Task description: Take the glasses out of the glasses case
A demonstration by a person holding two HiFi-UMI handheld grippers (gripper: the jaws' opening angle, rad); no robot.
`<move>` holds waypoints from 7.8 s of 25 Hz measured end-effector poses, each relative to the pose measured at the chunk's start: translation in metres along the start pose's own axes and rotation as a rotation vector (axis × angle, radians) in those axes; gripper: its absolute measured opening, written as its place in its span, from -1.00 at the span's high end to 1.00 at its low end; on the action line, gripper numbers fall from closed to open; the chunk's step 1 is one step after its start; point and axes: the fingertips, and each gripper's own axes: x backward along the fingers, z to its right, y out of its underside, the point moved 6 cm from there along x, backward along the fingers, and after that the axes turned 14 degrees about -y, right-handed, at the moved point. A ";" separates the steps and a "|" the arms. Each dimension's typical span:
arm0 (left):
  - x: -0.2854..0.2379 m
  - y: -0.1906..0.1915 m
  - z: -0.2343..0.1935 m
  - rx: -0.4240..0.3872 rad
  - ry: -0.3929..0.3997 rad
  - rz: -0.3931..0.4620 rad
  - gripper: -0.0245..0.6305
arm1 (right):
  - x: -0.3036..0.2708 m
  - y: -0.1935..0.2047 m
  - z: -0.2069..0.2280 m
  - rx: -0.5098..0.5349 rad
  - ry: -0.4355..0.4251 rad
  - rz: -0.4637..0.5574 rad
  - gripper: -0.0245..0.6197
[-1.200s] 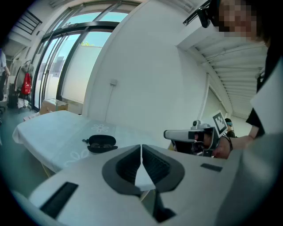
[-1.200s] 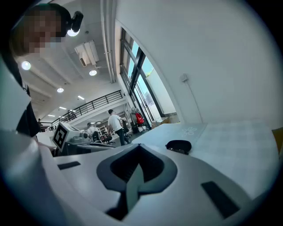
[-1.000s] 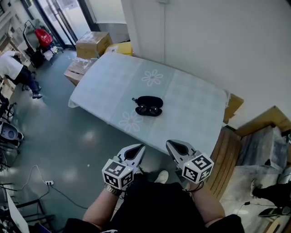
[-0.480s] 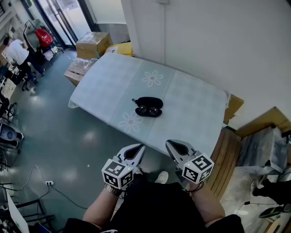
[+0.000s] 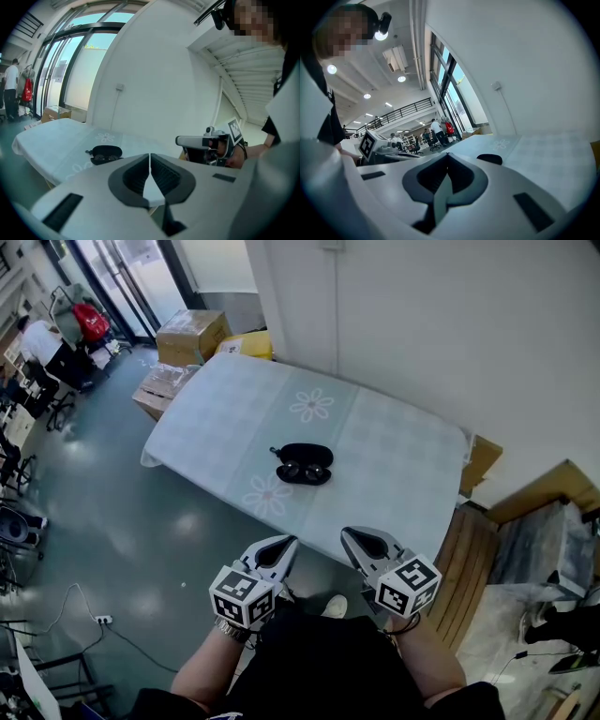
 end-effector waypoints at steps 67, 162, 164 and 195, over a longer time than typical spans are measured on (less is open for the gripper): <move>-0.220 -0.014 -0.138 -0.564 0.264 -0.314 0.82 | -0.094 -0.016 0.132 -0.207 0.384 0.123 0.85; -0.166 -0.036 -0.098 -0.457 0.041 -0.201 0.84 | -0.033 -0.027 0.083 -0.132 0.312 0.124 0.85; -0.151 -0.038 -0.092 -0.363 0.035 -0.186 0.84 | -0.031 -0.027 0.078 -0.116 0.280 0.107 0.85; -0.025 0.007 -0.027 -0.112 0.021 -0.127 0.84 | -0.020 0.009 0.016 -0.108 0.088 -0.038 0.85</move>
